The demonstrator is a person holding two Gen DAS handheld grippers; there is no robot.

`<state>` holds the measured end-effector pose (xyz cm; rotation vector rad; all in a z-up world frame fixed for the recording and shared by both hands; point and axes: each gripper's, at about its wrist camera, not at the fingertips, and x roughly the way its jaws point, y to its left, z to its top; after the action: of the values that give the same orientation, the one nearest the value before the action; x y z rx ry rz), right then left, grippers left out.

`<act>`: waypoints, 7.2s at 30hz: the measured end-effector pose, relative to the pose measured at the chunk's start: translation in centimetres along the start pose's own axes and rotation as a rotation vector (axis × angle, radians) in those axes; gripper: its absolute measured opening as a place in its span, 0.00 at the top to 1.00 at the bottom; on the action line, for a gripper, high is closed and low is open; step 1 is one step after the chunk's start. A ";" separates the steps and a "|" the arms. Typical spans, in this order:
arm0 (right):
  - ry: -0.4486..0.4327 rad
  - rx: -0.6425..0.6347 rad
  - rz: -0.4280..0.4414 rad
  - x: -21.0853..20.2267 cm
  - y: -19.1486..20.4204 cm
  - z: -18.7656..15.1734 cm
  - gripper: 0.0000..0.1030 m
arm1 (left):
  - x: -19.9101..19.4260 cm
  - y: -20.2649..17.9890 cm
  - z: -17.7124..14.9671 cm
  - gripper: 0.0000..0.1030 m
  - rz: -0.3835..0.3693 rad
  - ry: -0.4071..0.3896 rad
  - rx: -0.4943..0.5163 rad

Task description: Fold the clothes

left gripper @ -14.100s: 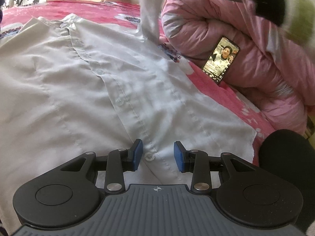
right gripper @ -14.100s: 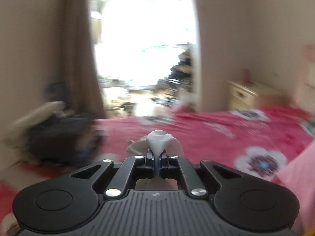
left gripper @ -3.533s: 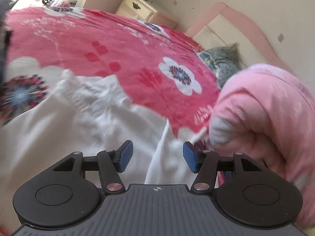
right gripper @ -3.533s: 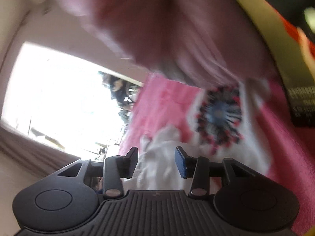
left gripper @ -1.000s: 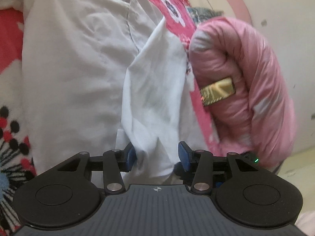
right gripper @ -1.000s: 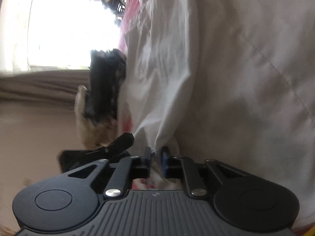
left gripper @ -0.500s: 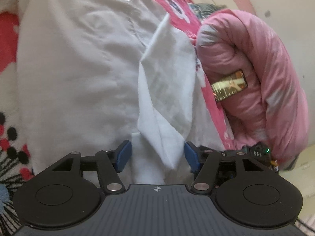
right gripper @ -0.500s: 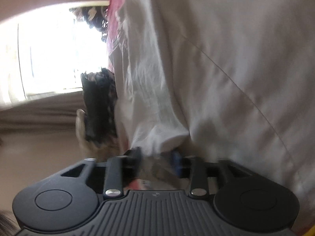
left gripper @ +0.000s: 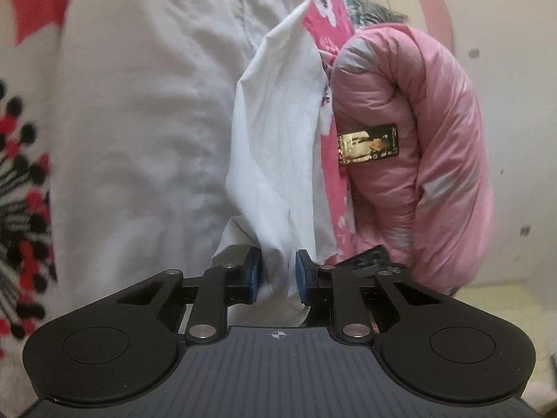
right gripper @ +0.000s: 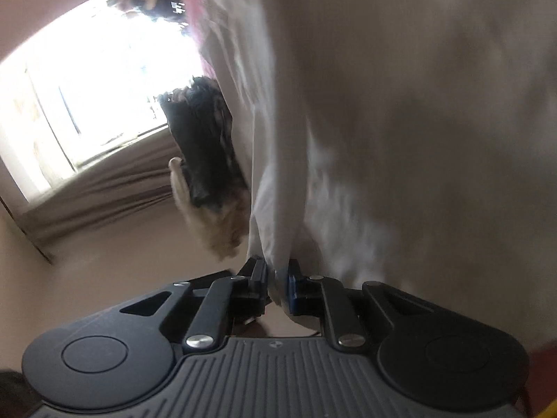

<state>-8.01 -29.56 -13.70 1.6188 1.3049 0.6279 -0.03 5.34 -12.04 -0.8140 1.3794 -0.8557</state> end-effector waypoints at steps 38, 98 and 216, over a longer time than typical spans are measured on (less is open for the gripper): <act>0.103 -1.668 -0.935 16.0 7.6 -12.6 0.56 | -5.0 -0.4 -1.1 0.43 0.248 -0.233 0.140; 0.023 -1.394 -0.740 10.4 4.6 -8.8 0.75 | -2.7 -0.7 -12.0 0.85 0.427 -0.201 0.314; -0.747 -0.910 -0.591 -6.5 11.8 19.5 0.63 | 20.9 -8.3 29.1 0.82 0.292 -0.297 0.397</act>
<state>11.68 -42.34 -10.66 0.5523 0.6855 0.1449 28.91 -17.23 -13.70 -0.3996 0.9910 -0.7142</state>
